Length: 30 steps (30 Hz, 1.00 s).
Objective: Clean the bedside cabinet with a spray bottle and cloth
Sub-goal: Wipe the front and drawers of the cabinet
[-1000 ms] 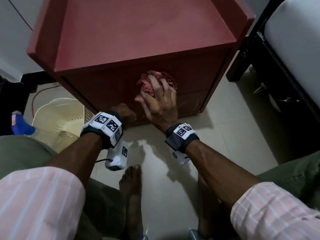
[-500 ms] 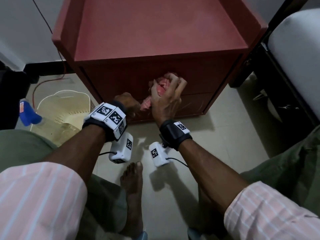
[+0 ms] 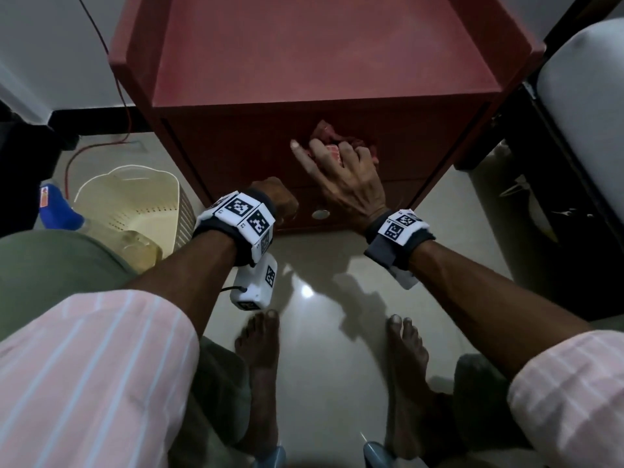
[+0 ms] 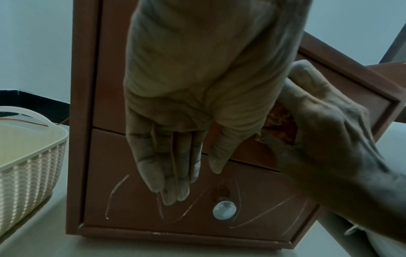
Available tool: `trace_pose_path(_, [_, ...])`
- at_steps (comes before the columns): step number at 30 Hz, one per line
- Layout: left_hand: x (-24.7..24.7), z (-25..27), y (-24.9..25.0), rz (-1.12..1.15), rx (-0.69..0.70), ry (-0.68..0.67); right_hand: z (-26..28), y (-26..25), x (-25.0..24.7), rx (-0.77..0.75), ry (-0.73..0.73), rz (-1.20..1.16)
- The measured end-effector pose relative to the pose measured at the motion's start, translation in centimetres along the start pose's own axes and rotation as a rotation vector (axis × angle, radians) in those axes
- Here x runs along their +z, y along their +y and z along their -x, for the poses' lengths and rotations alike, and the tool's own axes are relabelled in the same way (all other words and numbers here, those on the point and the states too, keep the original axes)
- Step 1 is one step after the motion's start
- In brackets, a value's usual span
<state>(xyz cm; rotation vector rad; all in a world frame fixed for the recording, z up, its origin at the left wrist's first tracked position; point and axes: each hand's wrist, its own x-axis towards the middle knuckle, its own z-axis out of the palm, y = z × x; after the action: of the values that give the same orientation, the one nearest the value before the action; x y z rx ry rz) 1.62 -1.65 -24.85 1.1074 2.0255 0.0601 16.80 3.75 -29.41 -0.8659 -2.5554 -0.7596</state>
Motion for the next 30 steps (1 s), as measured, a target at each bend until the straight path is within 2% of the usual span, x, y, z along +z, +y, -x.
trace_pose_path(3, [0.2, 0.2, 0.1, -0.011, -0.008, 0.002, -0.1, -1.5, 0.4, 0.195, 0.109, -0.051])
trace_pose_path(6, [-0.1, 0.5, -0.2, -0.033, 0.000, 0.016, -1.0, -4.0, 0.5, 0.549, 0.338, -0.334])
trace_pose_path(8, [-0.3, 0.7, -0.5, -0.064, -0.004, 0.032, -1.9, -5.2, -0.1, 0.761, 0.384, -0.519])
trace_pose_path(11, [-0.7, 0.7, -1.3, -0.060, -0.026, 0.041, -2.4, -5.8, -1.3, 0.938, 0.399, -0.675])
trace_pose_path(12, [-0.8, 0.7, -1.7, -0.046, -0.042, 0.033, -2.3, -5.8, -1.2, 0.990, 0.350, -0.766])
trace_pose_path(14, [-0.8, 0.6, -2.3, -0.023, -0.063, 0.028, -2.6, -6.1, -1.8, 1.188, 0.257, -1.030])
trace_pose_path(16, [-0.9, 0.4, -2.7, -0.027, -0.055, 0.060, -3.7, -6.7, -1.4, 1.333, 0.508, -0.965])
trace_pose_path(17, [-0.9, 0.3, -2.7, -0.025, -0.050, 0.068, -4.1, -6.9, -1.5, 1.369, 0.574, -0.961])
trace_pose_path(18, [-1.0, 0.3, -2.7, -0.024, -0.047, 0.059, -4.5, -7.1, -2.0, 1.394, 0.581, -0.976])
trace_pose_path(20, [-0.9, 0.2, -2.5, -0.029, -0.042, 0.032, -4.1, -7.2, -1.3, 1.284, 0.509, -0.918])
trace_pose_path(24, [-0.5, -0.4, -1.7, 0.014, -0.023, 0.013, -0.5, -5.2, 1.7, 0.757, 0.373, -0.585])
trace_pose_path(28, [-0.1, -1.2, -0.7, -0.006, -0.016, 0.009, 1.3, -2.8, 2.3, 0.525, 0.348, -0.480])
trace_pose_path(30, [0.4, -1.4, -0.1, -0.029, -0.009, 0.017, 2.3, -1.5, 2.5, 0.469, 0.355, -0.457])
